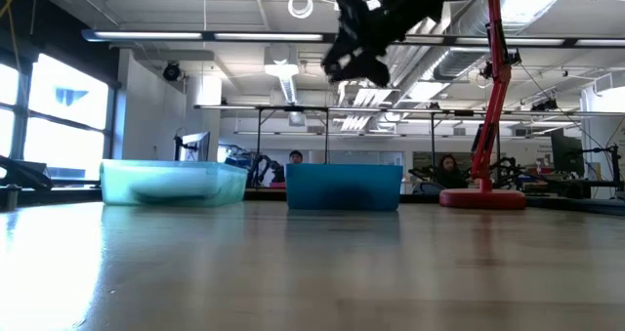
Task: Pick & Place USB Port
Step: Put the black HDMI cable into the green bin
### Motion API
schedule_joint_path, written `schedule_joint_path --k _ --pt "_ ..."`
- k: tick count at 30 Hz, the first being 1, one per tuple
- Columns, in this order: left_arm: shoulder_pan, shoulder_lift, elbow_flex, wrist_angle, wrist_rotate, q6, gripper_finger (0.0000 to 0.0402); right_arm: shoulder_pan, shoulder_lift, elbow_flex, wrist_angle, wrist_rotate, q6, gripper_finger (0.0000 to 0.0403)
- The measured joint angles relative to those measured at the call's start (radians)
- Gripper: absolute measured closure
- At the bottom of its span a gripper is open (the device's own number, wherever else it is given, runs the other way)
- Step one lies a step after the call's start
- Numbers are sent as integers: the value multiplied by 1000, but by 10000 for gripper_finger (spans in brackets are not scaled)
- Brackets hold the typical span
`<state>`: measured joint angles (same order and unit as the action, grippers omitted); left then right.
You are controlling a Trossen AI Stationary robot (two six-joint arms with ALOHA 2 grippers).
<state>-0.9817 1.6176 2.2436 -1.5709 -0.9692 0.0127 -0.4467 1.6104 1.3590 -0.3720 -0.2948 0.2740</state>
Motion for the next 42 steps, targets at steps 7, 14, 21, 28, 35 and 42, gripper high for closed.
schedule_joint_path --k 7,14,21,28,35,42 --pt "1 -40 0 0 -89 73 289 168 -52 0 429 -504 167 228" --pt "1 -46 -14 1 -42 107 289 471 -109 1 544 -506 68 245" --pt "36 -46 -234 1 332 198 289 727 -112 1 524 -257 65 261" --pt "41 -46 -567 8 640 59 289 907 -112 1 494 103 64 263" --pt "37 -49 -612 14 754 -296 289 1017 -112 1 505 264 77 263" --pt "39 -48 -612 14 724 -837 289 1088 -112 1 515 319 95 263"
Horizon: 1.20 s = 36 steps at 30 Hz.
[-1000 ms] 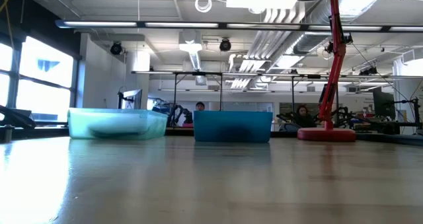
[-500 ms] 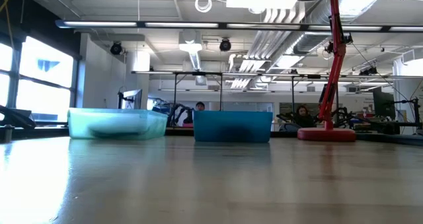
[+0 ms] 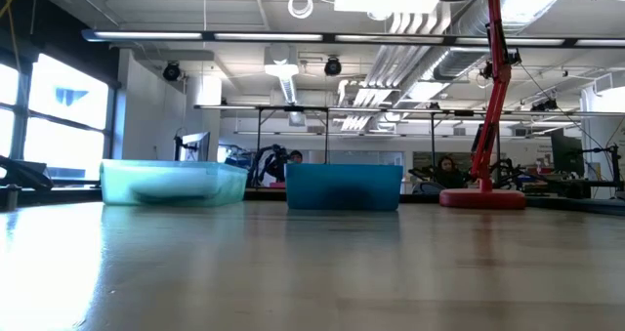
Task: Pick & Place USB Port
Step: Put the black HDMI cable into the green bin
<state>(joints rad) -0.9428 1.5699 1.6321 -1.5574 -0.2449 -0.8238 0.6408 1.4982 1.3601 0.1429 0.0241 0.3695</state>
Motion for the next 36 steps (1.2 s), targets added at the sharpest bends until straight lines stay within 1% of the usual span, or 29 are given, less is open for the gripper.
schedule_joint_path --k 3,4,7,9,11,14,18,23,27,31,36 --pt "0 5 -8 8 -59 -188 289 42 0 0 0 30 10 263" --pt "0 4 -22 24 -62 -241 289 58 0 0 0 44 19 263" --pt "15 6 -75 73 -47 -438 289 110 0 0 -1 95 40 263" --pt "22 5 -124 107 -14 -508 289 150 2 0 -3 138 33 263" --pt "28 5 -186 136 27 -520 289 186 8 0 2 176 9 263" --pt "27 5 -297 197 123 -523 289 229 21 0 1 210 -12 263" --pt "26 5 -422 310 203 -519 289 252 28 0 0 215 -11 263" --pt "26 5 -525 455 213 -517 289 258 34 0 12 221 -8 263" --pt "27 5 -581 573 214 -513 289 258 34 0 15 221 14 263" --pt "27 5 -608 598 244 -516 289 258 34 0 15 221 15 263" --pt "27 5 -630 597 255 -516 289 256 34 0 14 218 8 263"
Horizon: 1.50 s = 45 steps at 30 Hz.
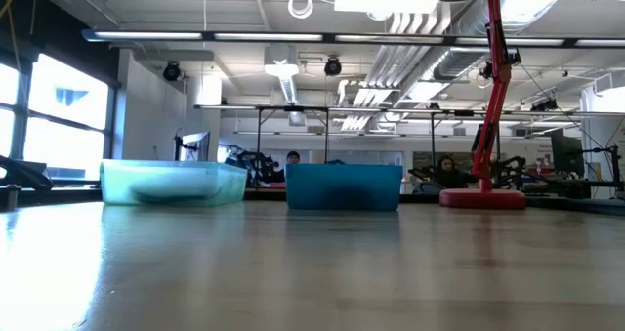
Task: Pick & Place USB Port
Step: Put the black HDMI cable into the green bin
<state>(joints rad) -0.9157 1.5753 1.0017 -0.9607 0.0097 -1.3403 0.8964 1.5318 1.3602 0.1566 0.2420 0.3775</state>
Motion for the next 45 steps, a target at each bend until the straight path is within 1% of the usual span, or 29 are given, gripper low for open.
schedule_joint_path --k 5,9,15,27,29,30,33,34,40,43,45 --pt "0 0 -23 12 1 0 289 -2 0 0 -2 -4 -42 263" --pt "0 0 -40 43 3 0 289 -11 0 0 -2 -7 -45 263" --pt "0 0 -72 116 5 0 289 -35 0 0 -23 -9 -45 263" --pt "0 -1 -176 256 30 -5 289 -61 0 0 -71 -9 -44 263" --pt "0 -4 -189 270 32 -12 299 -64 0 0 -73 -9 -45 263" --pt "0 -4 -192 270 34 -16 310 -65 0 0 -79 -9 -45 263" --pt "0 -4 -195 262 33 3 373 -66 0 0 -101 -4 -46 263" --pt "0 -4 -195 262 33 20 385 -66 0 0 -111 3 -45 263" --pt "21 -21 -193 267 36 125 394 -67 0 0 -157 73 -46 263" --pt "65 -67 -167 289 -2 218 395 -78 0 0 -175 92 -46 263" --pt "107 -112 -134 264 -57 310 396 -91 0 0 -175 94 -46 263"
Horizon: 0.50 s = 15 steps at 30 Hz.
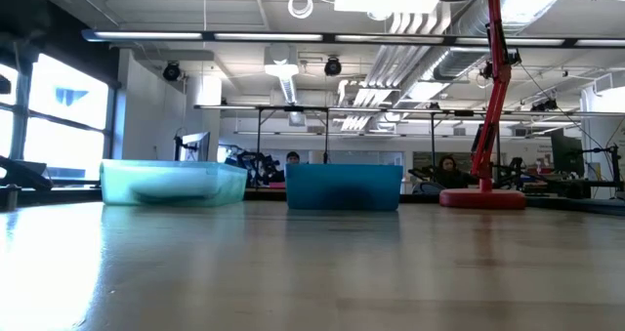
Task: Pick & Place USB Port
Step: Put the black HDMI cable into the green bin
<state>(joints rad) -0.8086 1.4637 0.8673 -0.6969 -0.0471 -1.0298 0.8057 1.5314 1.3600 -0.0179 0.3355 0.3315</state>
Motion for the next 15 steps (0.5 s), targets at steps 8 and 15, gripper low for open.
schedule_joint_path --k 8,15 --pt "242 -140 336 -484 -296 438 398 -67 0 0 0 2 7 263" --pt "536 -155 657 -882 -487 803 398 -120 0 0 4 4 57 263"
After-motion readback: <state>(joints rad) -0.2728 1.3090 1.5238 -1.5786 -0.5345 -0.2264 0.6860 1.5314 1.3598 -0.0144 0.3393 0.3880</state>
